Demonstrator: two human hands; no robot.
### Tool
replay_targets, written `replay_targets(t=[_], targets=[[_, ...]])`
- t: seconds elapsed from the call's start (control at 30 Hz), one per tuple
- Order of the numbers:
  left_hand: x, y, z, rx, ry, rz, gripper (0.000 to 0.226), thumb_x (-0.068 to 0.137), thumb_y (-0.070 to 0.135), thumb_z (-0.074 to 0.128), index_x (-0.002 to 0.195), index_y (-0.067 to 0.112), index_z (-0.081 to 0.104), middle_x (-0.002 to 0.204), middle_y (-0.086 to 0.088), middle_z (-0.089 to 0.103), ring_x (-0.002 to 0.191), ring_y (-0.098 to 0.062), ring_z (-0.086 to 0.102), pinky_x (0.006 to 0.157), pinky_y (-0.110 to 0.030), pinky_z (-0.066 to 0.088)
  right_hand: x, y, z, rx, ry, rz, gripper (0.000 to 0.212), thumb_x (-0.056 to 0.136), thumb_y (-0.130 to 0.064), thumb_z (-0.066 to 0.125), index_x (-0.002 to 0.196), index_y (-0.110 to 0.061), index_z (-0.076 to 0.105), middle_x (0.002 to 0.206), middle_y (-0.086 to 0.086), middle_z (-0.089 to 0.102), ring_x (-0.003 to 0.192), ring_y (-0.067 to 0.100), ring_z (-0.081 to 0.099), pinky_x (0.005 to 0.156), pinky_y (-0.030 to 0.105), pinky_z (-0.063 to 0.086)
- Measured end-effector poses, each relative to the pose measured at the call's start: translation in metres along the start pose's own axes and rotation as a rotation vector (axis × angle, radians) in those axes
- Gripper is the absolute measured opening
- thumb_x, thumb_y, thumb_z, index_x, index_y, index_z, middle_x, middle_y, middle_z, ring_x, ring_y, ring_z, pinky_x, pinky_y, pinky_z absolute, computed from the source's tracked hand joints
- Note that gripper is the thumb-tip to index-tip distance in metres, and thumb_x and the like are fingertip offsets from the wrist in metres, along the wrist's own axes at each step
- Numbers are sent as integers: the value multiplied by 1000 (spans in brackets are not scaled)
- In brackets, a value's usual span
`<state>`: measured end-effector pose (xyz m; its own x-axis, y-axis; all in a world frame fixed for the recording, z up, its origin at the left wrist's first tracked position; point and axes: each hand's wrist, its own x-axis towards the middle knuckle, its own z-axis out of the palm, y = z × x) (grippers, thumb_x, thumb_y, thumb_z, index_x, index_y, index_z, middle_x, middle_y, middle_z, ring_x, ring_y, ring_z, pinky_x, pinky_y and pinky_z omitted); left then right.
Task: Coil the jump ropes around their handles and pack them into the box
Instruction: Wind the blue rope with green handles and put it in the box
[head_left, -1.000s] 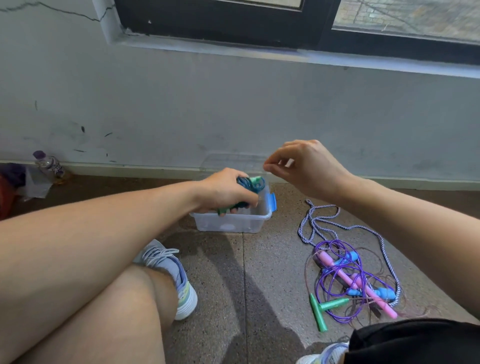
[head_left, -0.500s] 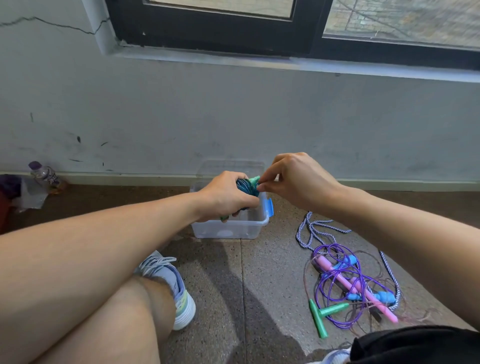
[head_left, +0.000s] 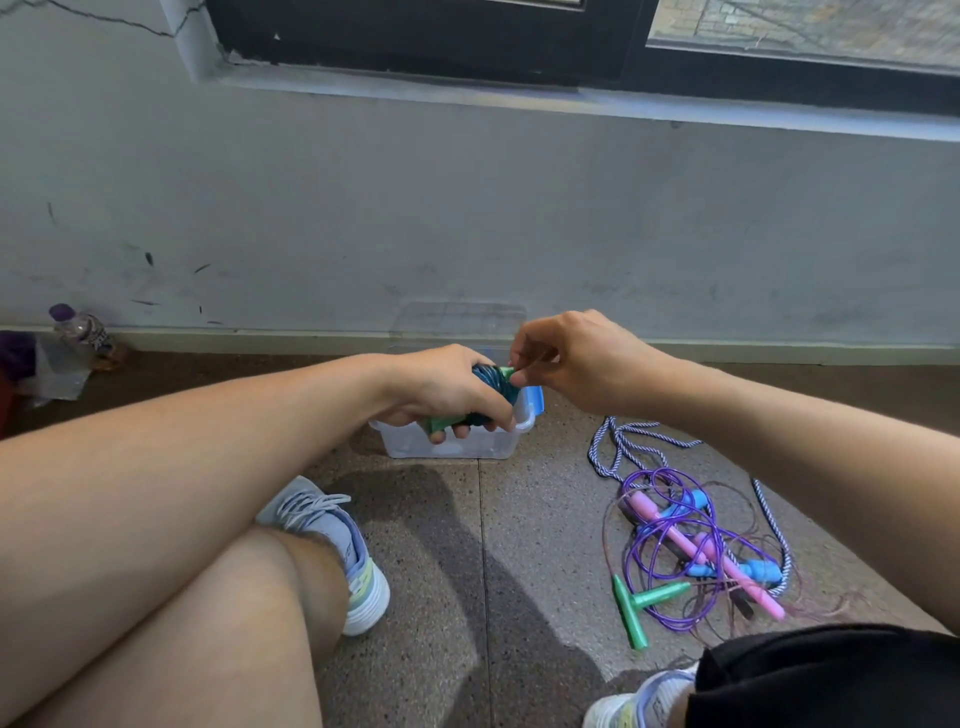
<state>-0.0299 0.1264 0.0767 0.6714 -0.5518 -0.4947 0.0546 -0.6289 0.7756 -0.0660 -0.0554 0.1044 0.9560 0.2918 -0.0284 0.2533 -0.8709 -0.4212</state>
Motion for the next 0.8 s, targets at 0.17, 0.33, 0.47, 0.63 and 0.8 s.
replay_targets(t=[0.17, 0.33, 0.47, 0.63, 0.8], targets=[[4, -7, -4, 16, -49, -70, 20, 78, 19, 78, 93, 17, 65, 78, -4, 63, 55, -15, 51, 45, -24, 41, -3, -7, 7, -228, -13, 19, 14, 97, -41, 57, 103, -29, 58, 106, -6, 73, 96, 28, 64, 70, 34, 45], [1, -5, -7, 306, -78, 0, 30, 76, 19, 78, 103, 20, 66, 64, 3, 64, 52, -14, 57, 50, -30, 50, -1, -10, 7, -129, -140, 23, 13, 97, -38, 58, 98, -25, 55, 98, -3, 71, 93, 26, 61, 78, 36, 49], [1, -1, -5, 464, -83, 75, 36, 76, 27, 78, 107, 30, 60, 76, -1, 64, 50, -9, 58, 52, -31, 54, 0, -8, 7, -146, -138, 21, 10, 95, -36, 60, 93, -28, 55, 83, -11, 60, 87, 21, 58, 76, 35, 49], [-8, -1, -4, 495, -53, 130, 46, 71, 78, 66, 101, 43, 65, 88, 2, 70, 73, -14, 65, 72, -37, 57, 1, -8, 6, -152, -134, 6, 5, 95, -35, 60, 92, -32, 57, 75, -19, 61, 83, 14, 61, 74, 34, 50], [-6, -1, 0, 417, 71, 181, 42, 72, 72, 71, 86, 33, 65, 68, 5, 62, 55, -9, 56, 58, -36, 54, 4, -4, -1, -50, -65, -11, 17, 89, -44, 69, 80, -32, 60, 62, -17, 58, 62, -1, 52, 62, 30, 42]])
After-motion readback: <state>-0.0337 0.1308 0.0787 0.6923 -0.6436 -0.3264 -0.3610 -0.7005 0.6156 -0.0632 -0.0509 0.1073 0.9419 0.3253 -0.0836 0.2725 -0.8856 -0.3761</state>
